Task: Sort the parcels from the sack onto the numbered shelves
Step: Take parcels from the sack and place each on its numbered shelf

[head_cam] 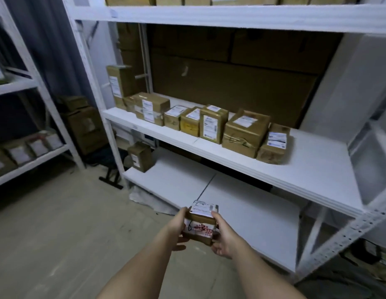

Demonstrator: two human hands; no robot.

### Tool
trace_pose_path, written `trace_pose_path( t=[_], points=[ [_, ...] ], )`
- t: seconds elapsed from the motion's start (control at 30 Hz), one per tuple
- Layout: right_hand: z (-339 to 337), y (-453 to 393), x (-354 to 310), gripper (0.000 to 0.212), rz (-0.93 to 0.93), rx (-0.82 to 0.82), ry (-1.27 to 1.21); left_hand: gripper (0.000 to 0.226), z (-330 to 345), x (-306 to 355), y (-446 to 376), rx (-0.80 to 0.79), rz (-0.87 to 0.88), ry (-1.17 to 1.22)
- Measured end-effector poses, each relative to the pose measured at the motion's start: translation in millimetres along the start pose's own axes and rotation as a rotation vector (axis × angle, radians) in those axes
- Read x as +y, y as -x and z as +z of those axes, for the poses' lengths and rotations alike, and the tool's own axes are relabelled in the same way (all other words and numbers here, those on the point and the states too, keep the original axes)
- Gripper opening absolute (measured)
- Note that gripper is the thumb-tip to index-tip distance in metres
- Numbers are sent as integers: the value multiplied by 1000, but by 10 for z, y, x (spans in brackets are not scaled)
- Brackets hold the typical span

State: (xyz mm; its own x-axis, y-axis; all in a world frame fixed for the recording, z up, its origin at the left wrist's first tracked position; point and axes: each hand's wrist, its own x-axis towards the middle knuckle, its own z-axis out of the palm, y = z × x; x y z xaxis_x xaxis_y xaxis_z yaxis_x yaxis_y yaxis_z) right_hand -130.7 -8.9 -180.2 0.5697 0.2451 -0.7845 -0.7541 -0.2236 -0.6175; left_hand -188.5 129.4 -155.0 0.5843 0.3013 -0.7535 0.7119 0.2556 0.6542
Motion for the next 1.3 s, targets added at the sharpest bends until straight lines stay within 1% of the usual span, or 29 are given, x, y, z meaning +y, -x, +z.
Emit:
trace_pose_path(
  t=[0.07, 0.2, 0.33, 0.43, 0.53, 0.63, 0.73, 0.87, 1.0, 1.03, 1.1, 1.2, 1.23, 1.3],
  points=[
    [381, -124, -122, 48, -10, -9, 4, 52, -384, 133, -158, 6, -1, -7],
    [977, -379, -347, 45, -9, -30, 39, 49, -927, 364, -470, 17, 2, 18],
    [1394, -736, -585, 45, 10, -53, 45, 42, -1294, 604, -856, 27, 2, 33],
    [1659, -1070, -818, 48, 22, -73, 109, 41, -1513, 823, -1168, 34, 3, 34],
    [1919, -1459, -1112, 51, 22, -87, 158, 45, -1741, 1119, -1560, 41, -6, 2],
    [2154, -1778, -1417, 51, 53, -103, 152, 57, -1969, 1432, -1851, 31, -45, -48],
    [2408, -2033, -1704, 50, 70, -113, 144, 60, -2197, 1728, -2109, 46, -76, -48],
    [2776, -2326, -2047, 47, 104, -107, 142, 70, -2523, 2070, -2399, 45, -100, -30],
    [3169, -2621, -2292, 47, 101, -66, 131, 63, -2905, 2326, -2778, 12, -109, -64],
    [3292, -2734, -2338, 47, 100, -53, 127, 58, -3024, 2397, -2887, -2, -113, -72],
    [3504, -2890, -2403, 45, 112, -36, 87, 39, -3220, 2509, -3067, -28, -110, -73],
    [3957, -3163, -2465, 45, 117, 11, 10, 26, -3592, 2659, -3454, -58, -76, -132],
    [4099, -3278, -2453, 45, 112, 37, -12, 25, -3716, 2690, -3584, -64, -57, -167],
    [4400, -3425, -2461, 42, 119, 82, -88, 37, -3946, 2738, -3844, -79, -37, -237]
  ],
)
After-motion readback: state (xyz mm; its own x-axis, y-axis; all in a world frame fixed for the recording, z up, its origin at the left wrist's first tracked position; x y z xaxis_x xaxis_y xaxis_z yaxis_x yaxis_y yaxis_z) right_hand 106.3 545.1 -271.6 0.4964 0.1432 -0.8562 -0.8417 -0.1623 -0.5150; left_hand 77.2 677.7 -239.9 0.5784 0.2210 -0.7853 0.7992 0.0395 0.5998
